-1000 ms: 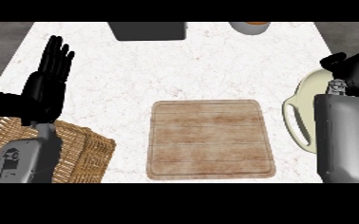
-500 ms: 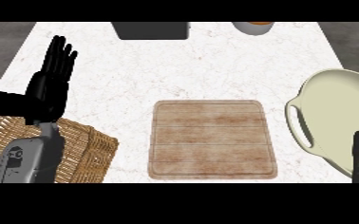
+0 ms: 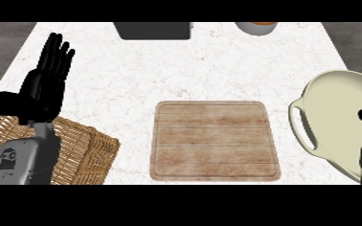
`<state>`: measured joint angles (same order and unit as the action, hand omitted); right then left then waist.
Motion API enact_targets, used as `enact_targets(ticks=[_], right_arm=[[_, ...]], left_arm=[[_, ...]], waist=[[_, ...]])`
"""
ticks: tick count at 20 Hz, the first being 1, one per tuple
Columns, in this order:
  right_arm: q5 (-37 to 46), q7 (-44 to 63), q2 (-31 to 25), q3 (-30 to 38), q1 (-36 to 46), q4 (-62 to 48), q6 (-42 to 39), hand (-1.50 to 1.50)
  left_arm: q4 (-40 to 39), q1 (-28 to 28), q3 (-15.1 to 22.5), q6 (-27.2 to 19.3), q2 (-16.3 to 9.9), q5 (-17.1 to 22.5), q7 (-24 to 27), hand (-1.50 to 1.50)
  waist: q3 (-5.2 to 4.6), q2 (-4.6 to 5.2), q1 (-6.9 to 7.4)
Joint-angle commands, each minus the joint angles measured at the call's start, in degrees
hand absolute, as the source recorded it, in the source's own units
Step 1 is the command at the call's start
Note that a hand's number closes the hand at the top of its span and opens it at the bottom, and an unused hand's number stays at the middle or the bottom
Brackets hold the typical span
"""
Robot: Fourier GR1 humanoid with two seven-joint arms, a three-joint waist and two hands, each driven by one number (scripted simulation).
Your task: Pick the tomato from the cutting board and place it in the pot
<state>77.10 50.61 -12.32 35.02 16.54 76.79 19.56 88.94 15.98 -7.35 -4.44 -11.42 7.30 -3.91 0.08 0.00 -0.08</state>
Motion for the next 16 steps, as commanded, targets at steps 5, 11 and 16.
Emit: enact_targets(ticks=[5, 11, 16], right_arm=[[-14.9, -17.1, -2.3, 0.9, -1.2, -10.5, 10.7, -1.50], [-18.0, -18.3, 0.5, -0.5, 0.4, -1.3, 17.8, -1.50], [-24.7, -17.2, 0.8, 3.2, 0.0, 4.2, 22.3, -1.50]], left_arm=[[-2.3, 1.7, 1.8, -1.6, 2.2, -2.3, 1.1, 0.00], [0.4, 1.1, -1.9, 0.7, -1.2, 0.8, -0.8, 0.00], [-1.1, 0.1, -0.7, -0.3, 0.8, -0.2, 0.1, 0.00]], waist=[[-0.01, 0.10, 0.01], [-0.07, -0.14, -0.16], [-0.07, -0.12, -0.50]])
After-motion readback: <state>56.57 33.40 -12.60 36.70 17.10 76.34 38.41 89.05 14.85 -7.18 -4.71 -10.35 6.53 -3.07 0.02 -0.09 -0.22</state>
